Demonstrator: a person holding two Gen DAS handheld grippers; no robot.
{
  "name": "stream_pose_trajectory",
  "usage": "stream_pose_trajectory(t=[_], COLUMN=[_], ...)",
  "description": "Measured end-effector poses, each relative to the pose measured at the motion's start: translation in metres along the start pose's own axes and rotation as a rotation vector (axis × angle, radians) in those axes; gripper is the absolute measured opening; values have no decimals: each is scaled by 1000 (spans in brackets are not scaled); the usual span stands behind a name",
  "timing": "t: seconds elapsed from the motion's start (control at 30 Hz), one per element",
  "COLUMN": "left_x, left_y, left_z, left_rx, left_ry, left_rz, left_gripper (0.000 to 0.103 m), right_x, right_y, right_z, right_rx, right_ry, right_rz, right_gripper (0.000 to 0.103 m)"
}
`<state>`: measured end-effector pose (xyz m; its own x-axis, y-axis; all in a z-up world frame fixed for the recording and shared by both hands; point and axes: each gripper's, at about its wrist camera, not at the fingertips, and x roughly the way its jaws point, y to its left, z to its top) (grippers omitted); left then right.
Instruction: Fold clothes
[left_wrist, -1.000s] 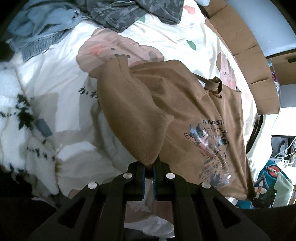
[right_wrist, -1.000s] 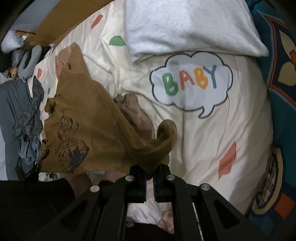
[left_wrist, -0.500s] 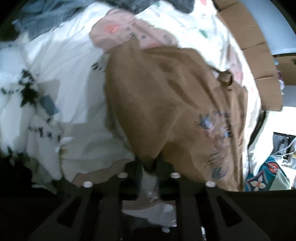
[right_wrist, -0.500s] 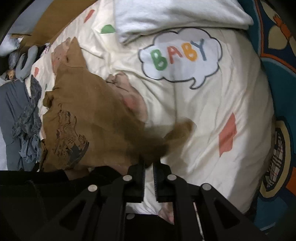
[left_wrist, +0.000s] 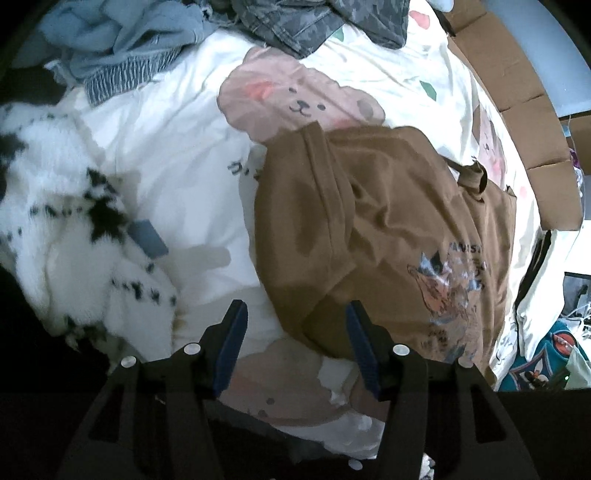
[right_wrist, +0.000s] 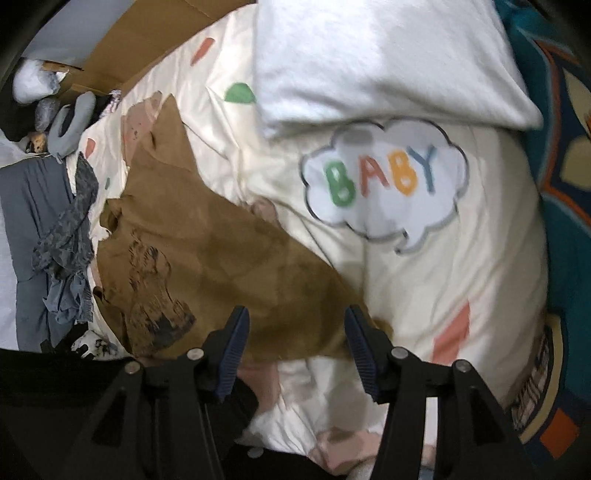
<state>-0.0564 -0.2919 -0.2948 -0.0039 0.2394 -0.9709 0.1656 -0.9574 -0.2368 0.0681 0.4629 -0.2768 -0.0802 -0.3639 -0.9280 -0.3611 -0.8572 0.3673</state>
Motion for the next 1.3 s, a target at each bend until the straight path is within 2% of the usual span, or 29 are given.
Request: stream_pose_trajectory(t=[0.3, 0.57, 0.73, 0.93, 1.07, 1.3], left_x=[15, 48, 80, 106, 119, 128], left_y=[-5, -1, 3, 9, 7, 11], left_z=[41, 75, 92, 102, 104, 100], left_rx=[-3, -80, -98, -117, -83, -93], left_ry=[-34, -65, -27, 3, 11, -13], left_rz=[33, 25, 30, 23, 42, 20], left_gripper=[56, 56, 56, 56, 56, 56], right_x=[26, 56, 80, 109, 131, 170], right_y=[46, 88, 120, 157, 187, 218], right_z=[60, 112, 151, 192, 219, 250], right_rx=[-112, -198, -261, -313, -375, -433], right_ry=[-23, -24, -19, -23, -29, -45], right_rz=[31, 31, 31, 43, 44, 41], right_gripper=[51, 51, 51, 51, 51, 51])
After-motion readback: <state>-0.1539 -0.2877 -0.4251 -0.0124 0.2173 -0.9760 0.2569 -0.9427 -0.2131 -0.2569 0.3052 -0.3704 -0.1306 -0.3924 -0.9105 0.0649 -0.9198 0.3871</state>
